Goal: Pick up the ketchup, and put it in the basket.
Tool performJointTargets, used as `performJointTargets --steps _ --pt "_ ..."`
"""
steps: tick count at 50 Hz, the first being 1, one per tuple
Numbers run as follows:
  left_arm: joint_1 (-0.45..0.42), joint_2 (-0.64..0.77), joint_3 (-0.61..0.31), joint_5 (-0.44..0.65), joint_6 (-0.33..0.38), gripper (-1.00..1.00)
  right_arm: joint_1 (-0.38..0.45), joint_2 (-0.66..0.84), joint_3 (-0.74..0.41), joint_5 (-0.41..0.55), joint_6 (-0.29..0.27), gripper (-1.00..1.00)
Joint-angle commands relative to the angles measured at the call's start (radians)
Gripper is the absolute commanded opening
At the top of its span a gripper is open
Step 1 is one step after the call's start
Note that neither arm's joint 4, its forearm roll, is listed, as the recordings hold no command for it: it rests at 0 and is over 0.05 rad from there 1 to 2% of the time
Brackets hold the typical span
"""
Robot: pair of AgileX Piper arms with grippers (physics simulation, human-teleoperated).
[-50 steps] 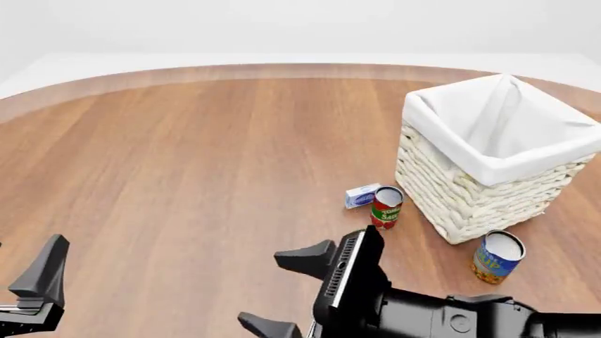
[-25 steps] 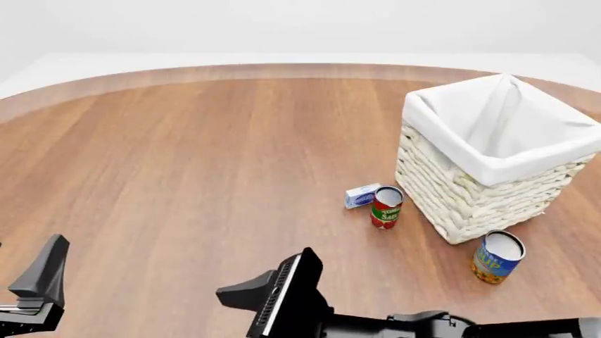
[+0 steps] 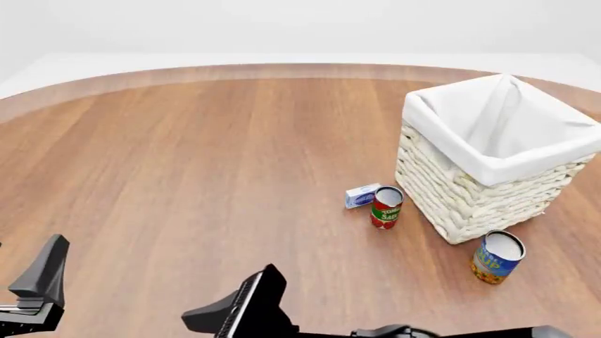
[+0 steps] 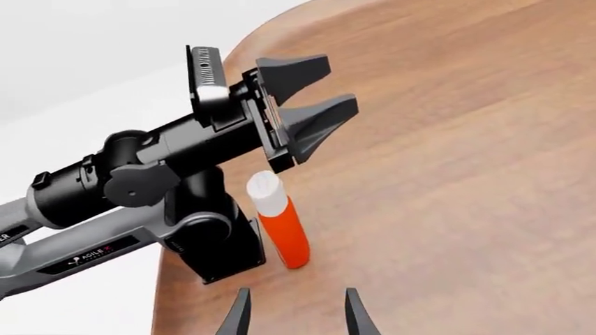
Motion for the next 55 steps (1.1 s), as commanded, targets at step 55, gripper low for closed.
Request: performJointTargets --steps 55 --pt "0.0 0.0 0.0 0.0 0.0 1.0 0.068 0.159 -0.179 0.033 0.064 1.0"
